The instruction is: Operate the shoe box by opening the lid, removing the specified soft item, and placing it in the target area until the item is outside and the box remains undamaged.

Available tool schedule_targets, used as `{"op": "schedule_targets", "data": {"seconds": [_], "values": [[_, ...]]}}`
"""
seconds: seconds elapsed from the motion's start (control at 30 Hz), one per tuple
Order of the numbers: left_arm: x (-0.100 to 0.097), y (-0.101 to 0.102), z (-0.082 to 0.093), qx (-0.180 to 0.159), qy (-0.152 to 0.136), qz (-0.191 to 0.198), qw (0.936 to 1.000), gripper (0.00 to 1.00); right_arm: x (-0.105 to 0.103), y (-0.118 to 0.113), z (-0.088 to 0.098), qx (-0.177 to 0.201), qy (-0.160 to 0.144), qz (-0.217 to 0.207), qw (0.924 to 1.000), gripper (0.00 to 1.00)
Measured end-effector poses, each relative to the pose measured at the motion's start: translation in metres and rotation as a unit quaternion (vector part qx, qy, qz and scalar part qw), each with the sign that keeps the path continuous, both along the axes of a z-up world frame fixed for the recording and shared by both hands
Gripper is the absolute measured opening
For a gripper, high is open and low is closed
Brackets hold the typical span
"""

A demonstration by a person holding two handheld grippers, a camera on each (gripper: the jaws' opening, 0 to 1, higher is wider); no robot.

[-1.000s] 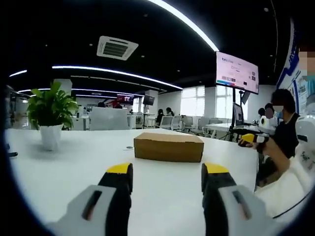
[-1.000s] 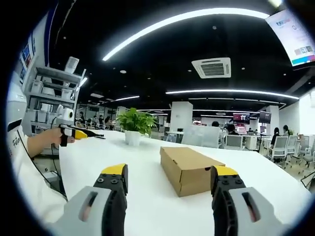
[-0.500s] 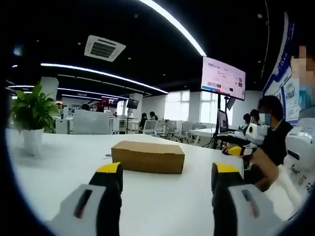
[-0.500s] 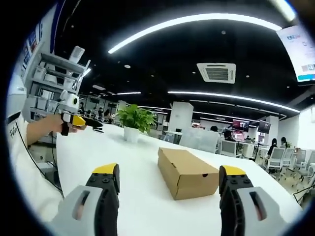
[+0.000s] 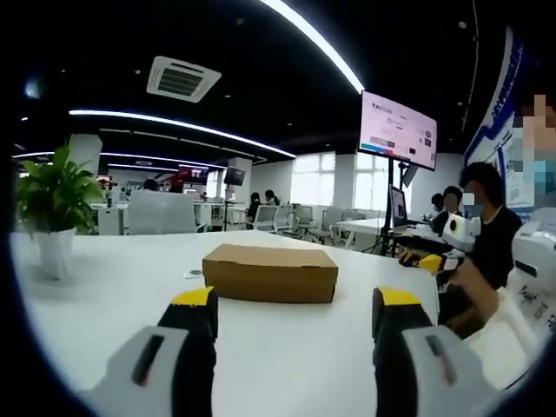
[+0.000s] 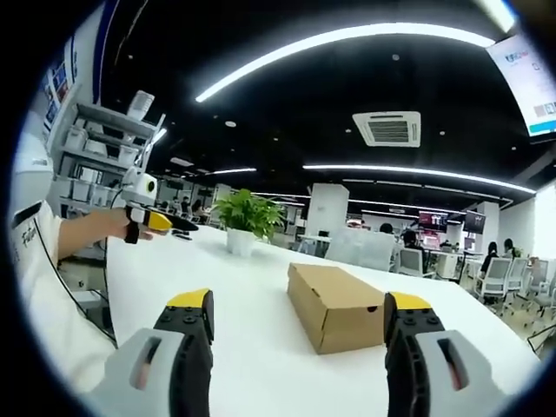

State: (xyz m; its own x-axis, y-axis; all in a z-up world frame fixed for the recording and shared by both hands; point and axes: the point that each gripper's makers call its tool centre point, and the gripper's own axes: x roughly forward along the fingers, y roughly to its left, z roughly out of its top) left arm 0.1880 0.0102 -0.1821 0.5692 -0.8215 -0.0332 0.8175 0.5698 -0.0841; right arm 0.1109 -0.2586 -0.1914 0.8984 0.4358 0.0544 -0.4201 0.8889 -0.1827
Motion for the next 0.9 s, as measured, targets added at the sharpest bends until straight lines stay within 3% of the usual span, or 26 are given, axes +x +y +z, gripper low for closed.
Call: {"op": "schedule_targets", "data": {"seconds": [0.1,0.23,0.47,0.73,0.8,0.9], "values": [[0.003,0.002,-0.003,0.012,-0.003,-0.002,0.9999,0.69,-0.002,-0.003,0.001,0.007,-0.002,-0.001,1.0,0.82],[0.001,-0.002,-0.002,-0.007,0.005,-0.012,0.9999,0.73,-0.001,-0.009,0.0,0.005,0.001,-0.013,0.9999,0.81],[0.012,0.001,-0.002,0.015,-0.012,0.004,0.9998,0.73,0.007,-0.026,0.0,0.04,0.01,-0.052,0.9978,0.8],[0.03,-0.002,0.005,0.008,-0.024,-0.012,0.9996,0.74,0.011,-0.025,0.005,0.044,0.004,-0.057,0.9974,0.83],[0.03,-0.007,0.002,0.024,-0.028,-0.027,0.9989,0.73,0.013,-0.022,0.007,0.042,0.004,-0.055,0.9976,0.84],[0.036,-0.009,-0.005,0.053,-0.026,-0.018,0.9981,0.72,0.016,-0.019,0.012,0.037,0.002,-0.053,0.9979,0.84]]}}
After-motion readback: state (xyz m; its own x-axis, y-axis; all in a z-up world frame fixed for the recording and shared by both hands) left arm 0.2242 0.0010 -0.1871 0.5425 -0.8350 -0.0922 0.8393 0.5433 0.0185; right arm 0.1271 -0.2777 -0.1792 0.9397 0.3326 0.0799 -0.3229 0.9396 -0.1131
